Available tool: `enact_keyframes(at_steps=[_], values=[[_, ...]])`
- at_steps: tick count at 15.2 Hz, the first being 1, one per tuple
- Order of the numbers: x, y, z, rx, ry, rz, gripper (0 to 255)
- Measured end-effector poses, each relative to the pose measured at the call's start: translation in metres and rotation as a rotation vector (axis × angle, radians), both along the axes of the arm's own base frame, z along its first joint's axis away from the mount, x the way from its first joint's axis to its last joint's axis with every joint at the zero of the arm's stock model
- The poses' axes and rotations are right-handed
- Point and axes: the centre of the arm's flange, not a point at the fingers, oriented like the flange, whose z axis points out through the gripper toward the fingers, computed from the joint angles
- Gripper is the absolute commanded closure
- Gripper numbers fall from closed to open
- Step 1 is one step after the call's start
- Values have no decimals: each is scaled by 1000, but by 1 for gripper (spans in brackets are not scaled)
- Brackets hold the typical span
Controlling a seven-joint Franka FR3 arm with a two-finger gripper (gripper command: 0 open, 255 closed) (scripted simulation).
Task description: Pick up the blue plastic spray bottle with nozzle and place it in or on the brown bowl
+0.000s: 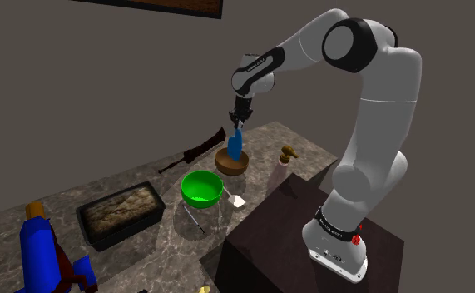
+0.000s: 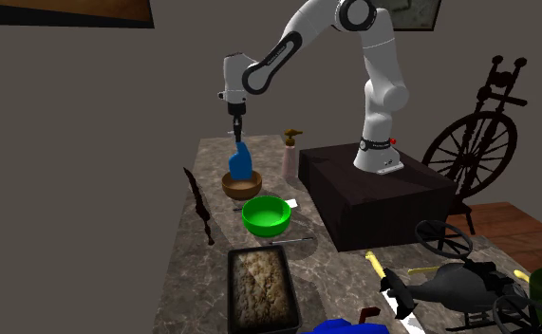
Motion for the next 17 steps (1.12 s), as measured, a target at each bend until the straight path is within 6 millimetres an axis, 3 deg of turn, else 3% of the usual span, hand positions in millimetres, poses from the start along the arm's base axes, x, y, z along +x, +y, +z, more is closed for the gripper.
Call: enact_keyframes(at_steps=[2,3,9,13,17], values=[[0,0,0,0,0,0,255],[0,0,0,0,0,0,0],[0,0,0,0,0,0,0],[-1,-1,39,0,-2,0,0],[0,1,49,0,-1,0,0]])
